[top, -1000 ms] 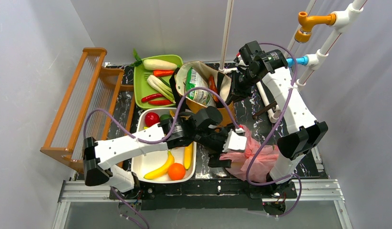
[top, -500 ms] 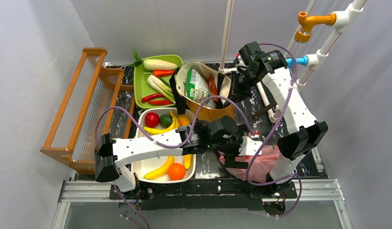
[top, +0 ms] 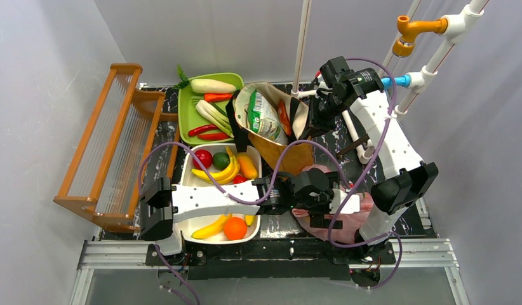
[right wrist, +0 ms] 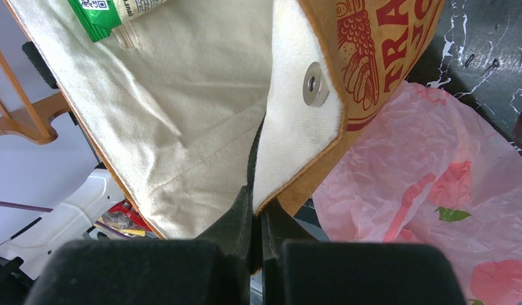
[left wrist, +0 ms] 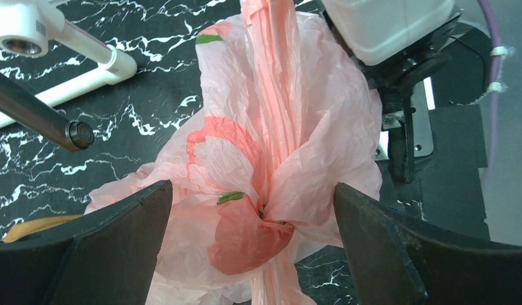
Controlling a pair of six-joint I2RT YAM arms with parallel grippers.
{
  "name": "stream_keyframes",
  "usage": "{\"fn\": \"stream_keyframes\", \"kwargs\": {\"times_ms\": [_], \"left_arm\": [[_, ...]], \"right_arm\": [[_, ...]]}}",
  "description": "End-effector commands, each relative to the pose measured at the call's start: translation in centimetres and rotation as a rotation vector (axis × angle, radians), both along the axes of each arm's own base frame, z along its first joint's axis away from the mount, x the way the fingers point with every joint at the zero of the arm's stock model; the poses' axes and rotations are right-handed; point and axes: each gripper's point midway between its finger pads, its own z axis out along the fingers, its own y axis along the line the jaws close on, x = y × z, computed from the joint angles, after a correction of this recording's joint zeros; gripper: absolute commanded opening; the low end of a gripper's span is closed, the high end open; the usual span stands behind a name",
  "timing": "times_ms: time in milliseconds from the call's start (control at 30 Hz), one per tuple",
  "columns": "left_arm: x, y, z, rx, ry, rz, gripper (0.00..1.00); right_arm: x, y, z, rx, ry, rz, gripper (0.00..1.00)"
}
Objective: Place the food into the grocery bag and tie it
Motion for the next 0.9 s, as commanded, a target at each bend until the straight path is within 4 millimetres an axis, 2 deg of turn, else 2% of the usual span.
{"fn": "stream_keyframes", "kwargs": {"times_ms": [0,100,200,400,567,733,867], "left_arm": [[1.1,0.0,-0.2,0.0,-0.014,0.076,0.98],[1.8,0.2,-1.1,0.021,-0.021,0.119,0.95],[1.7,0.3,-1.5,0.029,-0.011,0.121,0.86],[1.0,0.8,-2.9,0.073,0.062,0.089,0.4],[1.0,1.1,-2.5,0.066,0.066,0.095,0.01],[1.2,1.9,-1.1,0.076,0.053,0.113,0.0],[1.9,3.5,0.5,0.06,0.026,0.169,0.0]], "right_arm": [[0.2,-0.7,0.8,0.01,-0.055,0.006,0.01],[0.0,-1.0,0.7,0.012,-0.059,0.003,0.01],[-0.1,-1.1,0.7,0.022,-0.057,0.0,0.01],[-0.3,-1.3,0.5,0.027,-0.054,-0.004,0.01],[-0.3,-1.5,0.4,0.027,-0.055,-0.01,0.01],[-0.3,-1.4,0.6,0.038,-0.059,-0.012,0.01],[-0.3,-1.4,0.9,0.043,-0.064,-0.011,0.01]]}}
